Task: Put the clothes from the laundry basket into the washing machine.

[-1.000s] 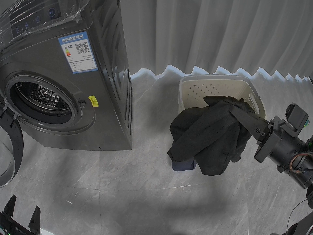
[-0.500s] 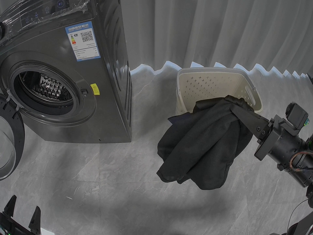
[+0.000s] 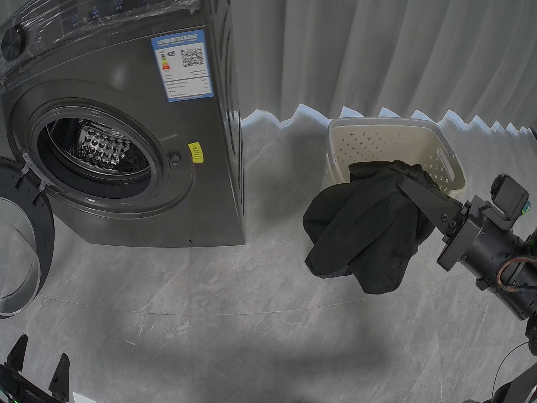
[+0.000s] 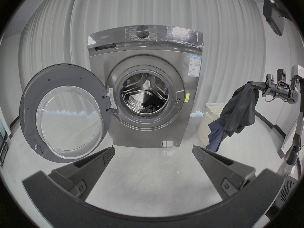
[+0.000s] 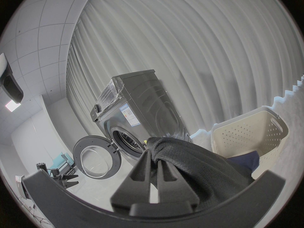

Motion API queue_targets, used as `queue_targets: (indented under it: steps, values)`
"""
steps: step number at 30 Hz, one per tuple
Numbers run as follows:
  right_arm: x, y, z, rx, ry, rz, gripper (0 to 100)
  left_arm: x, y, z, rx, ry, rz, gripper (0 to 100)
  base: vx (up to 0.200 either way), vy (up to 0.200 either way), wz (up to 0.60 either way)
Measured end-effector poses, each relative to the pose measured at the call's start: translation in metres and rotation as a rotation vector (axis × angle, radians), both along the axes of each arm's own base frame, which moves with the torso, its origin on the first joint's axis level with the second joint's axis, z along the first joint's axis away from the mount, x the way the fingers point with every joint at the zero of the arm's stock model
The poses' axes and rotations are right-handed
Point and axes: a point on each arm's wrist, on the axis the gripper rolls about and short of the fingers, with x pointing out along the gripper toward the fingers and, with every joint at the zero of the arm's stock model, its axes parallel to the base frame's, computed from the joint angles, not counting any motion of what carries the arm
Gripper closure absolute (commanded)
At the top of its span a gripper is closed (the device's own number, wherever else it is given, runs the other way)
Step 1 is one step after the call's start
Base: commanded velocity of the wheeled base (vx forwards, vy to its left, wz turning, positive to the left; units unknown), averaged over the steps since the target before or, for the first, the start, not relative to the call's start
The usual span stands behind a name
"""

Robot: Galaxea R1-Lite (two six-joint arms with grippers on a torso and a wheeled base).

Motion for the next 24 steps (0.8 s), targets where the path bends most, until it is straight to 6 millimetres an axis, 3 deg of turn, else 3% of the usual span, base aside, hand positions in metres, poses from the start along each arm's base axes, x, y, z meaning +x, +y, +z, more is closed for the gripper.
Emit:
queue_targets:
  steps: [6,12,18,24]
  values:
    - [0.0,0.0001,0.0001,0.001,0.001,0.001,100,0.0,0.0,0.0,0.0,0.0,0.001,0,0.0,0.0,0.0]
    - [0.0012,-0.0012,0.0003,0.0,-0.001,-0.007,100,0.0,0.0,0.0,0.0,0.0,0.001,0,-0.2,0.0,0.0]
    - [0.002,-0.0019,0.0004,0.001,0.0,-0.013,100,0.0,0.0,0.0,0.0,0.001,0.0,0,0.0,0.0,0.0]
    - [0.0034,-0.003,0.0012,0.002,-0.001,-0.022,100,0.0,0.0,0.0,0.0,0.001,0.0,0,0.0,0.2,0.0]
